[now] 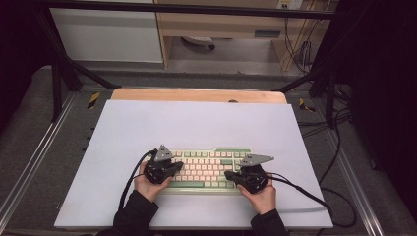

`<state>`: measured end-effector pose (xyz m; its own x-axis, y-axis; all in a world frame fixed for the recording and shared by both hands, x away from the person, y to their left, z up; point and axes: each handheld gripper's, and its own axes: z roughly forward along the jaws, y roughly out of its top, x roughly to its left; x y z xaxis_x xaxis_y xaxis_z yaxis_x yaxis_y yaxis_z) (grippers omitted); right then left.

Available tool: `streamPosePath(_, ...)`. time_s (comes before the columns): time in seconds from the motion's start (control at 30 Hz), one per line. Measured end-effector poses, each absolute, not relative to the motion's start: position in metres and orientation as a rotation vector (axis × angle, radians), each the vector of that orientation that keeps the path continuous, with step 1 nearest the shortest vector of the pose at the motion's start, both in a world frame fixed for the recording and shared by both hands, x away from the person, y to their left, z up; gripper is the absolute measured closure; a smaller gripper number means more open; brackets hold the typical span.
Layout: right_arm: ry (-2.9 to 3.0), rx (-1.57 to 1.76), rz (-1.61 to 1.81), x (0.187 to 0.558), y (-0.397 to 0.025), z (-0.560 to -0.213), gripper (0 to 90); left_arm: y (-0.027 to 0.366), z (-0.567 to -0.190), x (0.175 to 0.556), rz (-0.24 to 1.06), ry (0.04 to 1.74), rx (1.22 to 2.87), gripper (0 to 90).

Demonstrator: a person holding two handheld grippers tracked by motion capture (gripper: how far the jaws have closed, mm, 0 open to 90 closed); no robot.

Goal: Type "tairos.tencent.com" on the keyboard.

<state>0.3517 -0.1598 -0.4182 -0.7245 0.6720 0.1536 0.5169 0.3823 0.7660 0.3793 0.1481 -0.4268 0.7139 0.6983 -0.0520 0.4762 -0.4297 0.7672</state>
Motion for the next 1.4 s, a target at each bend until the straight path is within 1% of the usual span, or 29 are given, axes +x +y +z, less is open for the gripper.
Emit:
streamPosePath(0.63,2.457,1.064,1.254,0.351,-0.16,-0.419,90.0,0.166,-0.416,0.366,0.352,0.878,2.1,90.0)
streamPosePath(0.9,2.454,1.07,1.258,0.351,-0.16,-0.418,90.0,0.177,-0.417,0.37,0.368,0.914,2.089,90.0)
streamPosePath(1.4,2.457,1.065,1.256,0.351,-0.16,-0.419,90.0,0.18,-0.425,0.376,0.394,0.953,2.093,90.0)
